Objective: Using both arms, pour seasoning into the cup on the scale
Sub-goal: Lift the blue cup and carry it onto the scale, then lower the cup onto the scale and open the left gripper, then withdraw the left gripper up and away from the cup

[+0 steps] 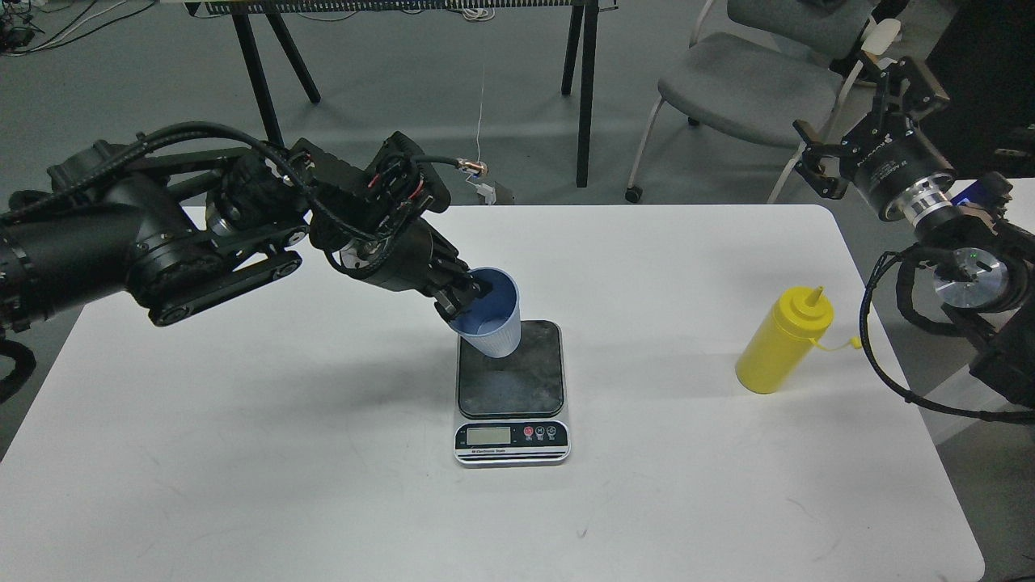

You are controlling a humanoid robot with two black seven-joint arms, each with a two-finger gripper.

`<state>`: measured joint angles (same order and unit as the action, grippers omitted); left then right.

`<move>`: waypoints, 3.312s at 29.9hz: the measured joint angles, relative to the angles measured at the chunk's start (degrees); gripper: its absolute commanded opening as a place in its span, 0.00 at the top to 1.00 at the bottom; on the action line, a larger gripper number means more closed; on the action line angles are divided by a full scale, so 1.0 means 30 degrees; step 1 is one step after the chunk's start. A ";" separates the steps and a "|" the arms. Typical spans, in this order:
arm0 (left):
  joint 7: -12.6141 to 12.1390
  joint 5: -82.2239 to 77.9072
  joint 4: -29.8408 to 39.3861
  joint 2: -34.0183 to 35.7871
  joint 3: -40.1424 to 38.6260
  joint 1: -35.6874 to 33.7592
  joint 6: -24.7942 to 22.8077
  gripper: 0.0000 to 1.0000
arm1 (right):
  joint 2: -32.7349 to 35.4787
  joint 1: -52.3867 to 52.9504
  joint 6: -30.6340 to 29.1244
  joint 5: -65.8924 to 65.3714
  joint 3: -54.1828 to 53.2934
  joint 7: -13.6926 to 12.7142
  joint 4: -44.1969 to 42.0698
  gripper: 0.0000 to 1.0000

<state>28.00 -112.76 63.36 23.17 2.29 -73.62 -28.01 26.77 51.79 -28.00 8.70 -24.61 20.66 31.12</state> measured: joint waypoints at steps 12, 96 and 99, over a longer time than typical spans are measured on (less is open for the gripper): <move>-0.0002 -0.0011 -0.0922 -0.1611 0.0272 0.0186 0.0000 0.95 | 0.0090 -0.0007 0.0000 0.0000 -0.0028 0.0000 0.0029 0.00; -0.0003 3.5166 -1.2971 -0.1417 -0.4959 0.3606 0.0005 0.05 | 0.7088 -1.0866 0.0000 1.1263 -0.2710 -0.2497 0.8135 0.00; -0.0003 3.5186 -1.3176 -0.1466 -0.5309 0.3961 0.0006 0.05 | 0.7217 -1.2948 0.0000 1.2248 -0.2801 -0.2450 0.9649 0.00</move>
<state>27.99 -7.20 23.83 18.77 -13.64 -61.73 -27.99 48.42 12.94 -28.00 45.45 -33.01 13.31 60.07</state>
